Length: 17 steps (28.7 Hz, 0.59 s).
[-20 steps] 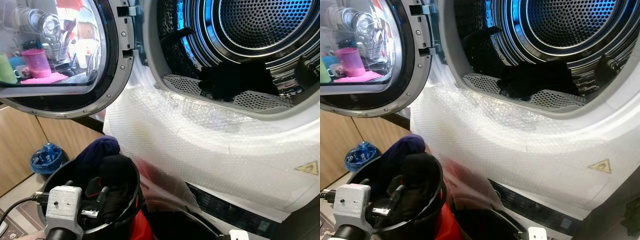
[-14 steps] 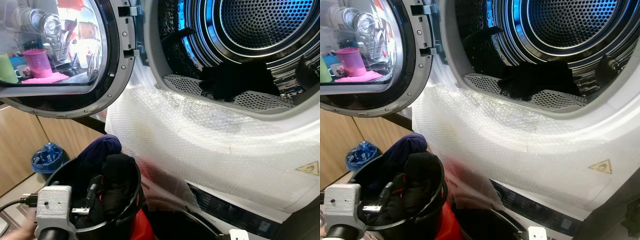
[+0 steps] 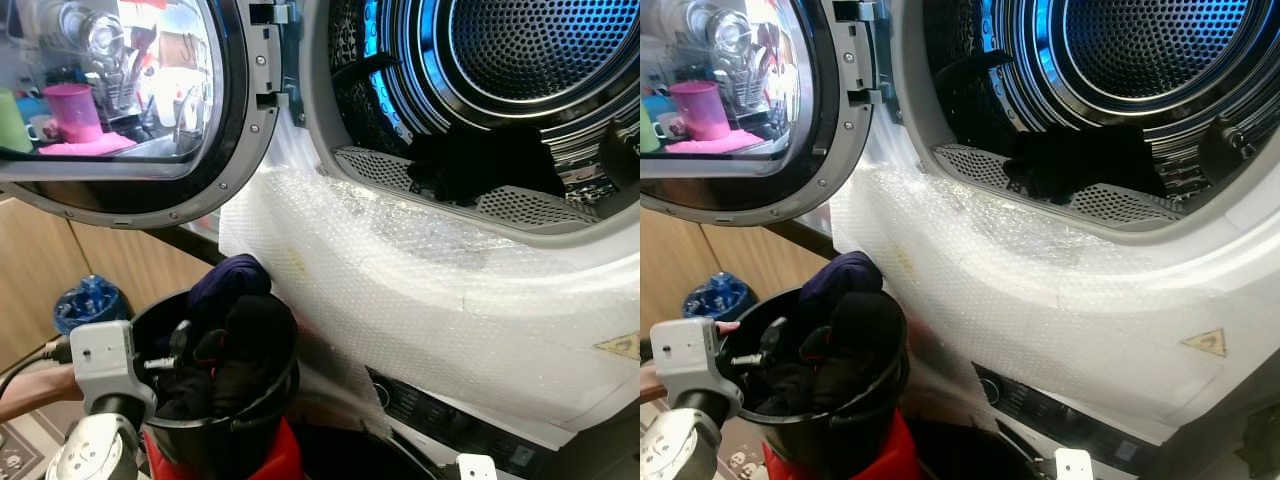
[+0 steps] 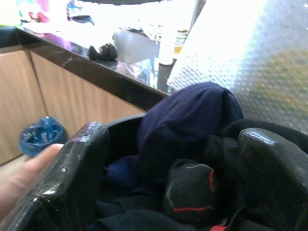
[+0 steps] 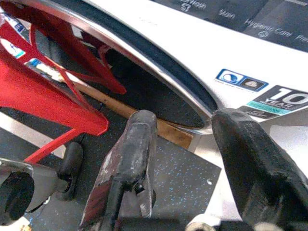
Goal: Clothes washing
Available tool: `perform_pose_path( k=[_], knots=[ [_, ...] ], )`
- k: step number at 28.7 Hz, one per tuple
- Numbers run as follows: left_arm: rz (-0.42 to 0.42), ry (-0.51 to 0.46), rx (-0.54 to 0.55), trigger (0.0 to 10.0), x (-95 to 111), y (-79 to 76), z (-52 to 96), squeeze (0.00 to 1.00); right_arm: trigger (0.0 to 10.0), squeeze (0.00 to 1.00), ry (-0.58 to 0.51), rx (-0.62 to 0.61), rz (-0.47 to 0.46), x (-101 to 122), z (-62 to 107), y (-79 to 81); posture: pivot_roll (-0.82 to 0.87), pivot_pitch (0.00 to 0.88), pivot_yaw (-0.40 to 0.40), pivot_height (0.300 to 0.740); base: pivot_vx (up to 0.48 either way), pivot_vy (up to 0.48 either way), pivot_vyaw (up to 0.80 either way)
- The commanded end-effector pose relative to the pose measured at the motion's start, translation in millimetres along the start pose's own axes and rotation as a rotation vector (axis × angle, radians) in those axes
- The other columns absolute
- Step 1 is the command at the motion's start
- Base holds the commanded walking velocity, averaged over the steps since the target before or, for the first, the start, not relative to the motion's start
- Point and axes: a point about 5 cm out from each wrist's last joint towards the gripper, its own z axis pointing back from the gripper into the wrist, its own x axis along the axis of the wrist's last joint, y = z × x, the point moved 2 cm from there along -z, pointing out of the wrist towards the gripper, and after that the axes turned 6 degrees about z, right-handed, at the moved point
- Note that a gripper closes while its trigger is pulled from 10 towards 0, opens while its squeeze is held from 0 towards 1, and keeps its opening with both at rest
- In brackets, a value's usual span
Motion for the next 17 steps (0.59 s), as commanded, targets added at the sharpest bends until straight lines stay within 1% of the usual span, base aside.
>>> perform_pose_path(
  k=[1, 2, 3, 4, 6, 13, 14, 15, 16, 17],
  knots=[
    [0.024, 0.034, -0.049, 10.0, -6.9, -7.9, -3.6, 0.0, 10.0, 0.0, -0.017, -0.02, -0.006, 7.3, -0.8, -7.3, 0.46, 0.0, -0.12, 0.74, 0.0, 0.0, 0.0],
    [0.033, 0.045, -0.068, 10.0, -9.7, -11.7, -4.0, 0.0, 10.0, 0.0, -0.017, -0.023, -0.006, 7.0, -0.6, -8.2, 0.46, 0.0, -0.12, 0.74, 0.0, 0.0, 0.0],
    [0.033, 0.045, -0.068, 10.0, -9.7, -11.7, -4.0, 0.0, 10.0, 0.0, -0.017, -0.023, -0.006, 7.0, -0.6, -8.2, 0.46, 0.0, -0.12, 0.74, 0.0, 0.0, 0.0],
    [0.069, 0.055, -0.09, 10.0, -12.9, -17.0, -5.6, 0.0, 10.0, 0.0, -0.016, -0.026, -0.007, 6.6, -0.5, -9.0, 0.46, 0.0, -0.123, 0.74, 0.0, 0.0, 0.0],
    [0.09, 0.055, -0.095, 10.0, -13.9, -18.9, -7.8, 0.0, 10.0, 0.0, -0.015, -0.025, -0.005, 6.3, -0.4, -8.8, 0.46, 0.0, -0.123, 0.74, 0.0, 0.0, 0.0],
    [0.084, 0.06, -0.112, 10.0, -14.8, -21.2, -11.6, 0.0, 10.0, 0.0, -0.015, -0.022, 0.003, 6.3, -0.5, -8.6, 0.45, 0.0, -0.128, 0.74, 0.0, 0.0, 0.0],
    [0.075, 0.067, -0.13, 10.0, -16.1, -23.4, -14.8, 0.0, 10.0, 0.0, -0.015, -0.021, 0.007, 6.5, -0.5, -8.7, 0.45, 0.0, -0.132, 0.74, 0.0, 0.0, 0.0],
    [0.075, 0.067, -0.13, 10.0, -16.1, -23.4, -14.8, 0.0, 10.0, 0.0, -0.015, -0.021, 0.007, 6.5, -0.5, -8.7, 0.45, 0.0, -0.132, 0.74, 0.0, 0.0, 0.0],
    [0.06, 0.079, -0.166, 10.0, -17.8, -30.1, -19.4, 0.0, 10.0, 0.0, -0.017, -0.022, 0.015, 7.5, -0.5, -10.8, 0.44, 0.0, -0.134, 0.74, 0.0, 0.0, 0.0],
    [0.06, 0.079, -0.166, 10.0, -17.8, -30.1, -19.4, 0.0, 10.0, 0.0, -0.017, -0.022, 0.015, 7.5, -0.5, -10.8, 0.44, 0.0, -0.134, 0.74, 0.0, 0.0, 0.0]
  ],
)
